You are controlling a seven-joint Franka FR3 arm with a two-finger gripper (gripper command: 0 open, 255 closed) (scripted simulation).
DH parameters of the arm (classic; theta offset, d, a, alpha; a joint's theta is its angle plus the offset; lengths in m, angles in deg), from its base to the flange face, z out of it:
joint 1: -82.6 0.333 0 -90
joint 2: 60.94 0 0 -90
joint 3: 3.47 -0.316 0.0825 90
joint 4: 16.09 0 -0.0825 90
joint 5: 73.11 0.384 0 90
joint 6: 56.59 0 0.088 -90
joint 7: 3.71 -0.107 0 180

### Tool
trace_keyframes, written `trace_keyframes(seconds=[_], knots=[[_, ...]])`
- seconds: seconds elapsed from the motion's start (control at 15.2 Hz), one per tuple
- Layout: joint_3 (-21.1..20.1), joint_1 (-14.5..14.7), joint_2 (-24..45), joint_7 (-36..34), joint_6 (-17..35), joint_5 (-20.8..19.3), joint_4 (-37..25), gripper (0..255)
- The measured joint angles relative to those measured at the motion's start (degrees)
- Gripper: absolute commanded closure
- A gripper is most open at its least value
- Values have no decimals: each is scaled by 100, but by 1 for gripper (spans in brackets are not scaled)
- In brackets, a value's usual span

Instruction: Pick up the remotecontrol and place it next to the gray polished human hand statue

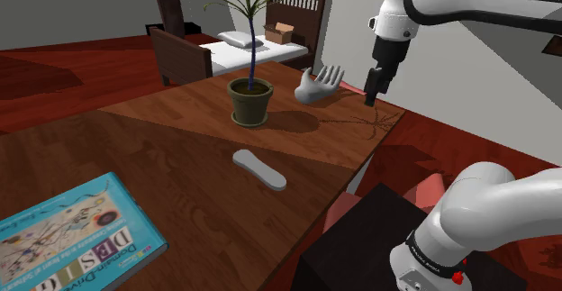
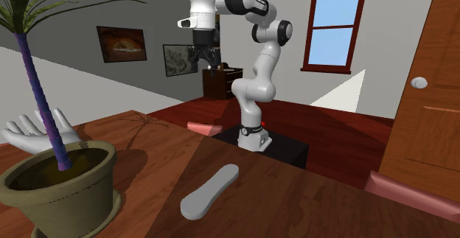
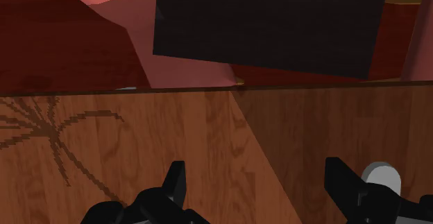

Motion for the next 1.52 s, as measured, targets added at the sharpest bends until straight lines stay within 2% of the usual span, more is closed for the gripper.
trace_keyframes(seconds=[0.26,0.73,1.12,1.52], knots=[[-126,57,183,-187,319,131,134,0],[-553,254,882,-771,1477,514,548,0],[-967,417,1778,-1303,2332,752,428,0],[-1320,521,2878,-1795,3220,790,134,0]])
